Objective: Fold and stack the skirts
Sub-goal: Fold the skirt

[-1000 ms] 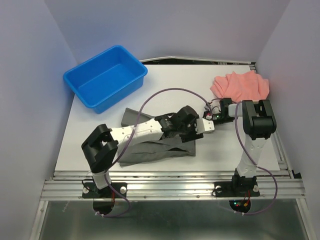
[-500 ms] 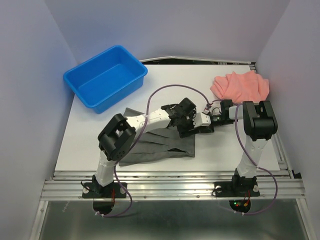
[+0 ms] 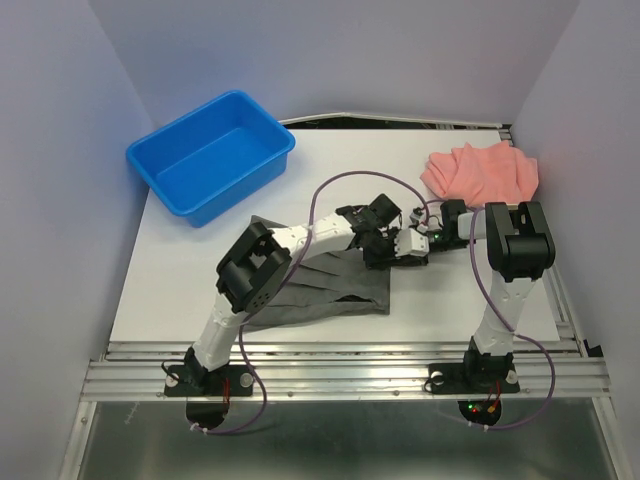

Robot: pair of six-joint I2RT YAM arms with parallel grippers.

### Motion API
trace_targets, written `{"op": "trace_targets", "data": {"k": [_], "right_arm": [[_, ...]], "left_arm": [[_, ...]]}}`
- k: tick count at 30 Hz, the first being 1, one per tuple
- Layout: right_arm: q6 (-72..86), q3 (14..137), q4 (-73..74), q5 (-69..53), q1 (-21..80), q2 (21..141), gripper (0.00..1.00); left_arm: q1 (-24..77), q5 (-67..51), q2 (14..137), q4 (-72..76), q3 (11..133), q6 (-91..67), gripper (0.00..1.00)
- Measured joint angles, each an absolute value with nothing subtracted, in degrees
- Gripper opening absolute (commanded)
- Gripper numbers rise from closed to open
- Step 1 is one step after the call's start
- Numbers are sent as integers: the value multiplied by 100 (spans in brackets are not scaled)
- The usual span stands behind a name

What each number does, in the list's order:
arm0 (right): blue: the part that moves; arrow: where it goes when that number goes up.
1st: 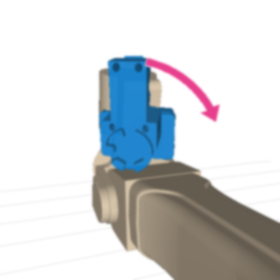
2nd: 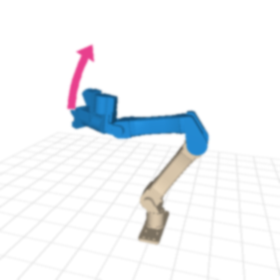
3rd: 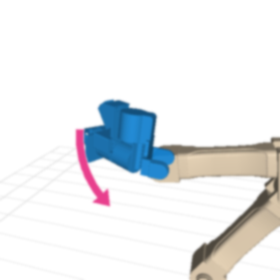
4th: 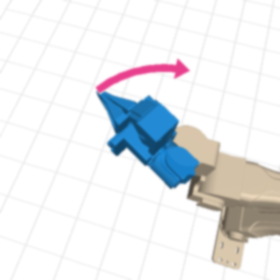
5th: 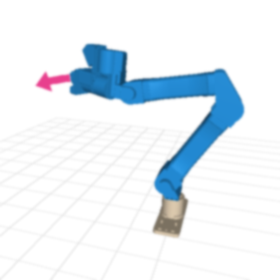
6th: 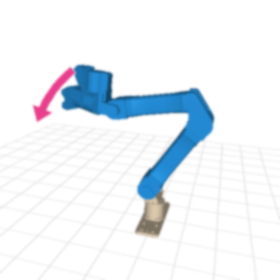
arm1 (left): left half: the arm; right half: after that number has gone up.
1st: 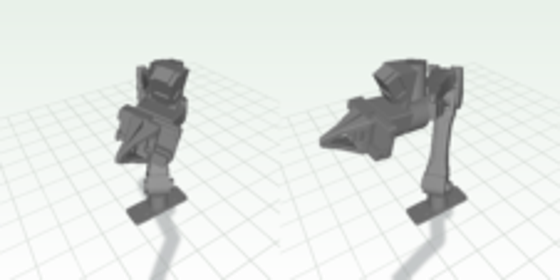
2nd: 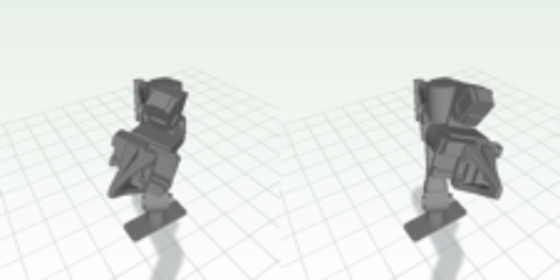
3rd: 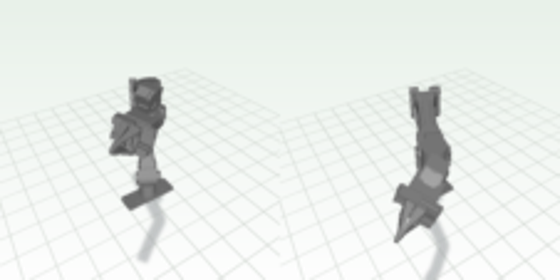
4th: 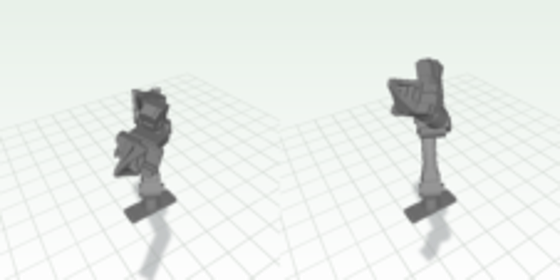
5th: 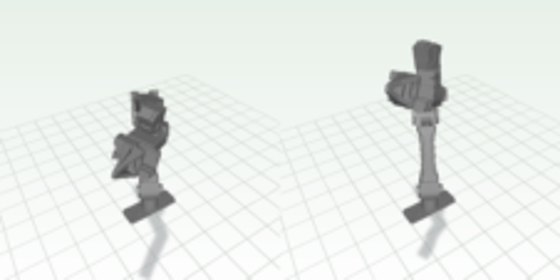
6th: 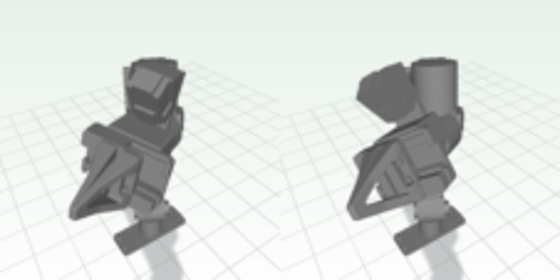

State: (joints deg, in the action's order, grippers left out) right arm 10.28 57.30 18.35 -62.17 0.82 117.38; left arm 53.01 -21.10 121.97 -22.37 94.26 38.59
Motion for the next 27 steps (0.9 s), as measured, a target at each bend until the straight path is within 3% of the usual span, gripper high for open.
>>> {"op": "trace_targets", "data": {"k": [7,13,14,19,20,25,26,27], "right_arm": [[1004,5714,1793,-6281,82,11754,1],[976,5714,1767,-6322,82,11780,1],[974,5714,1765,-6324,82,11780,1],[974,5717,1763,-6331,82,11782,1],[974,5717,1763,-6331,82,11782,8],[851,5774,1990,-6337,75,11775,28],[733,5841,2193,-6331,71,11769,42],[604,5935,2423,-6292,58,11743,50]], "left_arm": [[5094,-2248,12429,-2388,9692,3857,3],[4974,-2397,12433,-2440,9874,3806,0],[4969,-2412,12433,-2440,9880,3800,1],[4965,-2421,12457,-2471,9953,3719,27],[4965,-2416,12470,-2471,9966,3701,36],[4945,-2353,12486,-2475,9990,3538,56],[4921,-2359,12475,-2488,9990,3465,62],[4899,-2366,12449,-2519,9990,3393,64]]}}
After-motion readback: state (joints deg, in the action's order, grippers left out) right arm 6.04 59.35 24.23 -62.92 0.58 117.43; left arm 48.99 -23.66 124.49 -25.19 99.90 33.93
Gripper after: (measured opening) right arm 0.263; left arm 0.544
